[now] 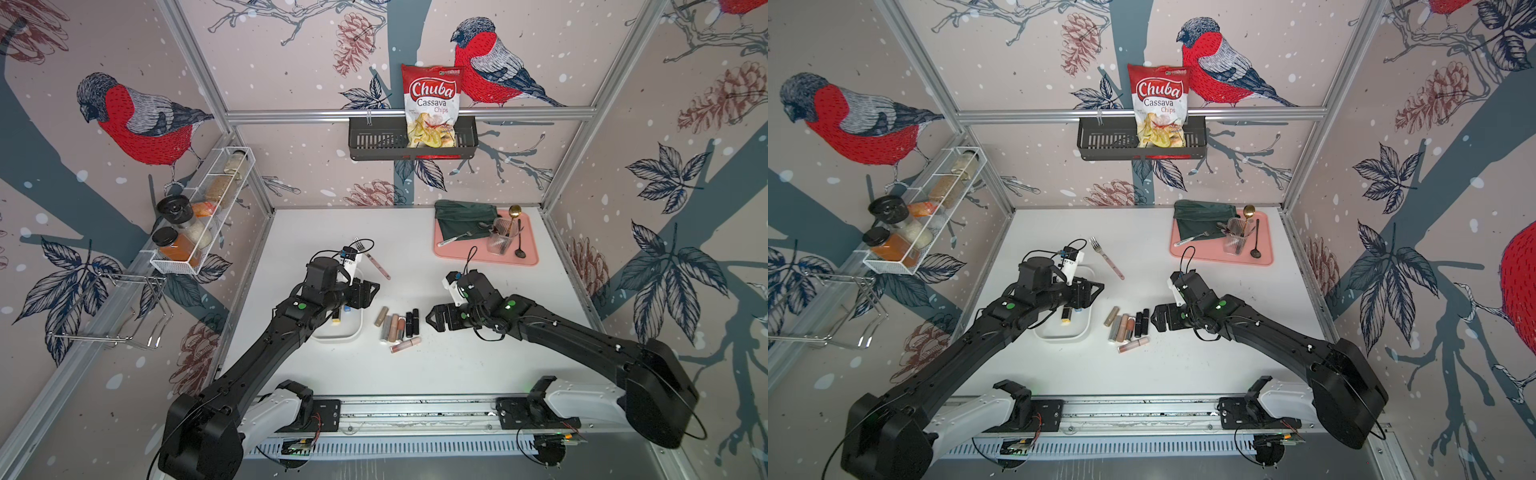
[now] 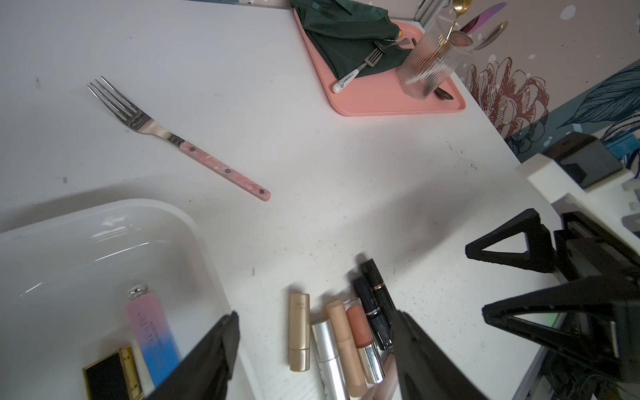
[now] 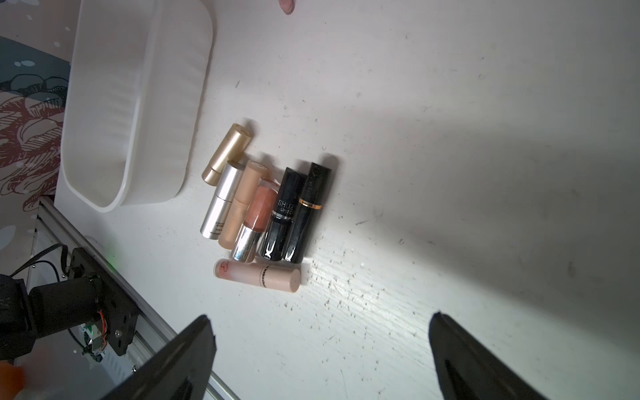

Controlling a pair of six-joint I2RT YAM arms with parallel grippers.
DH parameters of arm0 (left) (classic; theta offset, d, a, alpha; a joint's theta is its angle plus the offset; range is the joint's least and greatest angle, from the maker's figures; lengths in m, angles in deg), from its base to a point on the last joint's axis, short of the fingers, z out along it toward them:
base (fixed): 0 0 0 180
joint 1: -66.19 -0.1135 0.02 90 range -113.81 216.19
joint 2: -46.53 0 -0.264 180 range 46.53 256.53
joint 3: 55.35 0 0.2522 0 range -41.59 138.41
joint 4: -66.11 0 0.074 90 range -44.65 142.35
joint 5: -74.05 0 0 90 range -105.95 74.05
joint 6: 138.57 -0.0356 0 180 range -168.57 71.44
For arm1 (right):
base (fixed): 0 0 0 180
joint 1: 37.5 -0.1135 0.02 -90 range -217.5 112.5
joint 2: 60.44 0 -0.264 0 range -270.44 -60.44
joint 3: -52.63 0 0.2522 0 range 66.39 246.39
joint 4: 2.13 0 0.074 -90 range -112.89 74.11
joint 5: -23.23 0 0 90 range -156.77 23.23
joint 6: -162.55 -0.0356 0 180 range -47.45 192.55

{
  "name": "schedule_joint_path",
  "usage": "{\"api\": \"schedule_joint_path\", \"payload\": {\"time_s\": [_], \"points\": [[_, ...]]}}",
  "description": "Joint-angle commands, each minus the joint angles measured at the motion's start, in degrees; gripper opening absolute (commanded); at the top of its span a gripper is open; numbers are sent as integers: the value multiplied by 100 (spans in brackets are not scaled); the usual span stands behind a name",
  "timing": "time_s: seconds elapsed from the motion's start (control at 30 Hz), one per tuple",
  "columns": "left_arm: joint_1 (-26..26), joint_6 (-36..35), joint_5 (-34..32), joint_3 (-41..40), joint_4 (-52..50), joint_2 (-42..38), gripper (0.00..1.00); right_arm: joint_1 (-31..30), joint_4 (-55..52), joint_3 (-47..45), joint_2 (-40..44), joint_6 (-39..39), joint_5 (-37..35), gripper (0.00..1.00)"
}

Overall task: Put the lipstick into the storage box
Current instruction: Pick up the lipstick at the center of the board.

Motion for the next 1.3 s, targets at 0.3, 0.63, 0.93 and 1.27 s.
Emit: {"api": "schedule_joint_path", "payload": {"time_s": [0.3,0.63,0.93,1.27], "points": [[201,-145,150,-54,292,77,76,-209,305,545,-1361,69,-416,72],[215,-167,91,58,152,198,78,-463,160,1388,-2383,99,-599,65],[215,-197,101,113,115,186,80,-515,-16,1564,-2771,58,-914,58],[215,-188,154,123,113,196,81,-523,10,1542,-2874,-3,-963,53]]}}
